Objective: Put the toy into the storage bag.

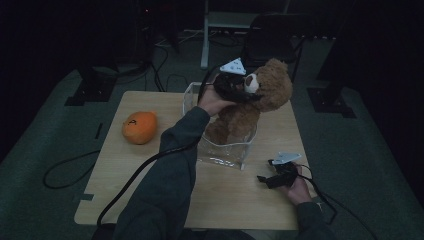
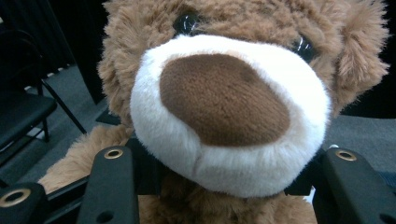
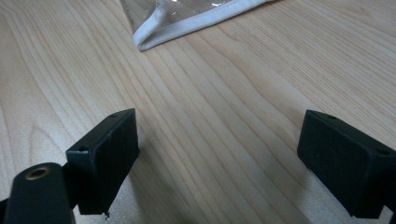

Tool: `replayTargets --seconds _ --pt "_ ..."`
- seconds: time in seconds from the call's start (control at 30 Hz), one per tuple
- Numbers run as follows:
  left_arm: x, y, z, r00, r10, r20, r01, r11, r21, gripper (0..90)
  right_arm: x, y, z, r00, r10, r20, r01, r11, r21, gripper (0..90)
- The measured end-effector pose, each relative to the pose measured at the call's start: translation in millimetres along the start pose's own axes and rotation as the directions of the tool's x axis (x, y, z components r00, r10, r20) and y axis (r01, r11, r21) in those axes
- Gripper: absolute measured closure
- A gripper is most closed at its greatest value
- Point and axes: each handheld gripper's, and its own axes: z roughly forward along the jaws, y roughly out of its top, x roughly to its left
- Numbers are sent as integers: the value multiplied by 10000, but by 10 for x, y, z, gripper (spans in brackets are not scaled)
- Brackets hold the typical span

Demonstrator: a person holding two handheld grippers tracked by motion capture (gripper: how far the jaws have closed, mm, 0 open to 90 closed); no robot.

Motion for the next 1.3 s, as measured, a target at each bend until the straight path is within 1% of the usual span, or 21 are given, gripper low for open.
replayTargets --seconds 0.13,0.27,0.37,0.47,0.7,0.77,0.9,1.03,1.07,1.1,1.17,1.23,1.3 --pt "1 -50 10 9998 -165 94 165 9999 10 438 1 0 1 10000 3 2 -3 10000 -9 120" --pt "-10 -94 19 9995 -191 266 187 9996 188 427 1 0 1 10000 5 -3 -5 10000 -8 120" --pt "-7 -118 34 9990 -291 345 281 9992 276 415 0 0 1 10000 2 -2 -2 10000 -9 120" --pt "2 -123 47 9977 -471 485 456 9985 317 401 0 0 1 10000 2 -1 -2 10000 -8 120" --pt "-4 -109 61 9965 -555 629 520 9971 565 368 0 0 1 10000 4 -1 -4 10000 -7 120" --pt "0 -104 64 9957 -682 634 640 9957 672 352 0 0 1 10000 3 -1 -3 10000 -7 120" --pt "24 -111 59 9929 -969 688 919 9932 718 321 1 0 1 10000 4 1 -4 10000 -9 120" --pt "53 -141 44 9893 -1260 740 1218 9909 580 288 1 0 1 10000 4 -1 -4 10000 -6 120" --pt "53 -141 44 9893 -1260 740 1218 9909 580 283 1 0 1 10000 4 -1 -4 10000 -6 120" --pt "67 -156 44 9862 -1440 813 1400 9887 532 283 1 0 1 10000 6 -1 -6 10000 -7 120" --pt "78 -160 50 9815 -1659 952 1615 9855 524 258 1 0 1 10000 4 -1 -4 10000 -9 120" --pt "77 -155 62 9815 -1679 919 1636 9851 526 242 1 0 1 10000 6 -2 -6 10000 -7 120" --pt "85 -156 76 9787 -1836 916 1802 9826 439 212 1 0 1 10000 4 -1 -4 10000 -7 120"
